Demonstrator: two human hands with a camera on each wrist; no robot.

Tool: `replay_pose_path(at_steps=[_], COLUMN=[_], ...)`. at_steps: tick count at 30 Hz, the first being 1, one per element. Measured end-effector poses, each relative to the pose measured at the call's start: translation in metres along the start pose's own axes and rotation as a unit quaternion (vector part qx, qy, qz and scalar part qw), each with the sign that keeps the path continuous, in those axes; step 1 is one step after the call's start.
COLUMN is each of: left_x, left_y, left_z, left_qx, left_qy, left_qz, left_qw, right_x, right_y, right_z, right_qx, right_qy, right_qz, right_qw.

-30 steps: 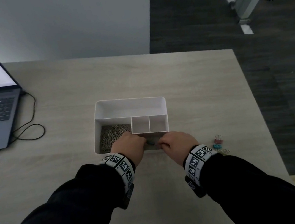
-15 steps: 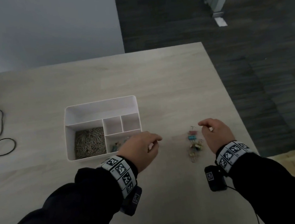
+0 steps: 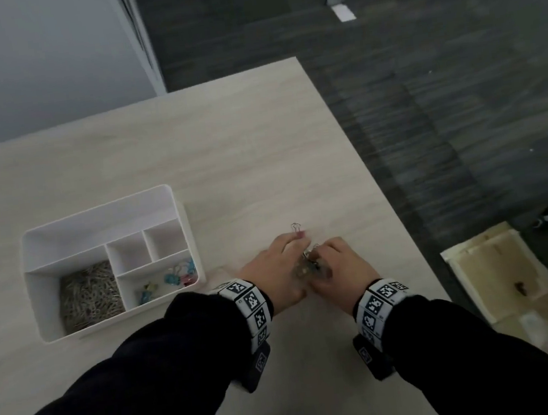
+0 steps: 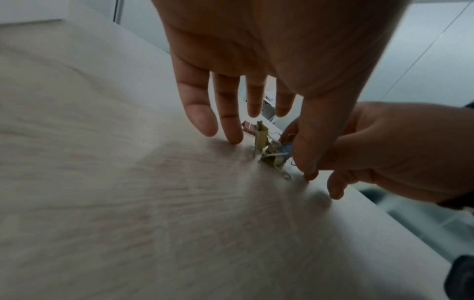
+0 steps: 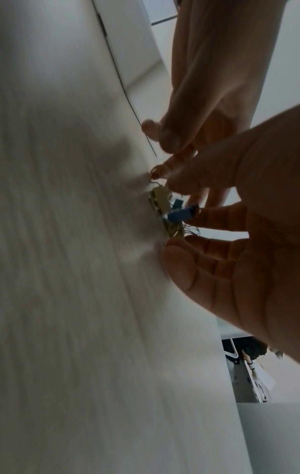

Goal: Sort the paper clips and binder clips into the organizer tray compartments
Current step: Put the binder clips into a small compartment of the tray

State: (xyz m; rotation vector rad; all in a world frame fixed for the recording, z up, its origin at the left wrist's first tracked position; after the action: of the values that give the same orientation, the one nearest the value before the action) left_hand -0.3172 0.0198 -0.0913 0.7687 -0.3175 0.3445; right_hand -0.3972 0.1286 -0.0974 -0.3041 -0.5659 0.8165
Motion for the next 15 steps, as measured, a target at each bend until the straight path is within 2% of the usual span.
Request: replay_pose_path(at_steps=[4,9,15], left_x=[-0.011,-0.007,0.002], left_y=[-0.001,-0.008,-0.022], left_z=[-0.01,-0.001,0.01], left_qx=[-0.05,-0.02,-0.003], left_qy=[-0.035,0.015,0.023], left_qz=[-0.004,0.001,0.016], left_qw=[0.998,1.0,1.0], right_x=[0.003,0.001,-0.012], right_y=[0.005,0.009,0.001], right_z=[0.003,0.005,0.004], right_qx=[0.007,0.004,0.023], right_qy=[0.007,0.001,-0.025], right_qz=[0.006,0.006,0.024], right_qw=[1.0,1.0,0.999])
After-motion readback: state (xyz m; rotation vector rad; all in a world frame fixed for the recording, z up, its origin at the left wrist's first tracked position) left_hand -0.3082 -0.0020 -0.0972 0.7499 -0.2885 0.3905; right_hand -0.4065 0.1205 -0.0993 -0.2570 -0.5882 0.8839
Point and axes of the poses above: each hand's wrist, its own x-axis away from the middle knuckle, its own z-axis out of the back of the hand, y = z × x, the point moved 6 cm from there along -x, towards the middle knuckle, and after that the axes turned 7 degrees about x, right-handed, at the moved point
